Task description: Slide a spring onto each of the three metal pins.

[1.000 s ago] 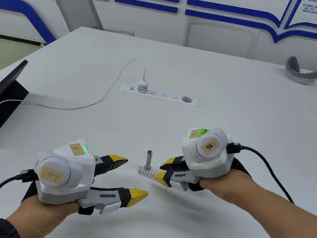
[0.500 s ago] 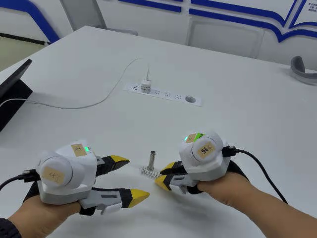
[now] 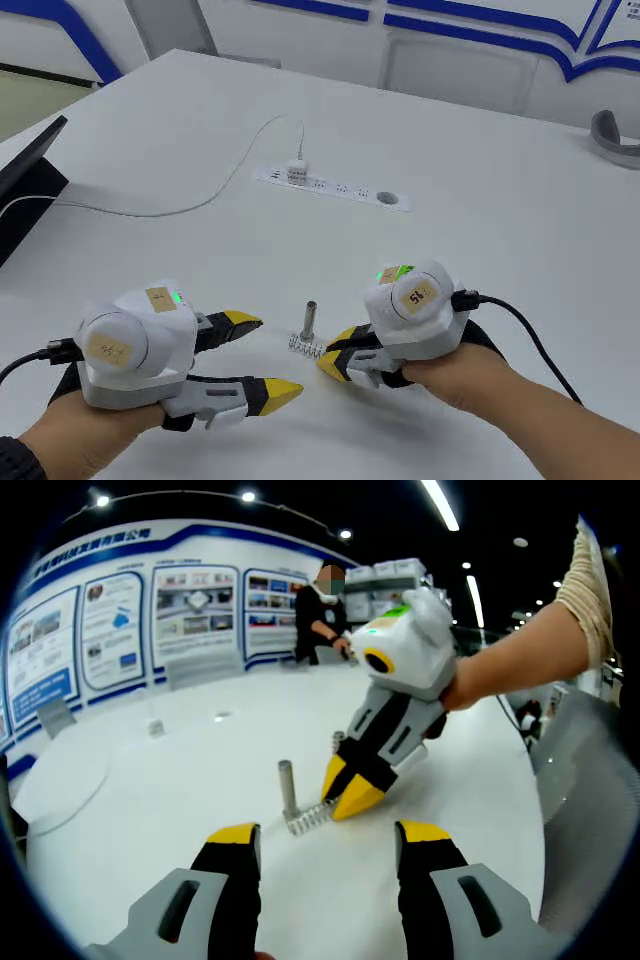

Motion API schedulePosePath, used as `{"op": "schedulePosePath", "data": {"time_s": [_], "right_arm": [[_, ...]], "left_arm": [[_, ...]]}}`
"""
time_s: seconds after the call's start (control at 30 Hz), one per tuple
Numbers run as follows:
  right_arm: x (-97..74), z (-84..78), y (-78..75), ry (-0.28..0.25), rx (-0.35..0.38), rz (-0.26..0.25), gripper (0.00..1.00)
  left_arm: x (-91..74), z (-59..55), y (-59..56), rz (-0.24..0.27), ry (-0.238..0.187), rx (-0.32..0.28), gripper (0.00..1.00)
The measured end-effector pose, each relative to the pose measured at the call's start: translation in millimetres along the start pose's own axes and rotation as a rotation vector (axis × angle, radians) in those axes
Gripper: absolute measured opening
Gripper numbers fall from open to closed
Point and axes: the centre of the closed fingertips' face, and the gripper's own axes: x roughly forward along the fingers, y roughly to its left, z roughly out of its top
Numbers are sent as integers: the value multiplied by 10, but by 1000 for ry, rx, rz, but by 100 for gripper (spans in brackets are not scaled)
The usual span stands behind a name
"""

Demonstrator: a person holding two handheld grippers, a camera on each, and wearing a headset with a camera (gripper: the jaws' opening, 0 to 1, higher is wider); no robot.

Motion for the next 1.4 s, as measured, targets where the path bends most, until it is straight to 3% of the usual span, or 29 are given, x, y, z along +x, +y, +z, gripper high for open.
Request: {"op": "schedulePosePath", "data": {"time_s": [0.23, 0.67, 1.13, 1.4], "right_arm": [[-127, 73, 96, -4, -38, 23, 11], [-382, 203, 331, 7, -152, 126, 11], [-453, 267, 481, 32, -228, 203, 11], [-459, 243, 506, 57, -257, 218, 11]], "left_arm": [[13, -3, -11, -6, 4, 4, 54], [27, -8, -74, -28, 11, 33, 50], [46, 27, -196, -67, 1, 119, 29], [35, 13, -266, -85, 7, 170, 16]]}}
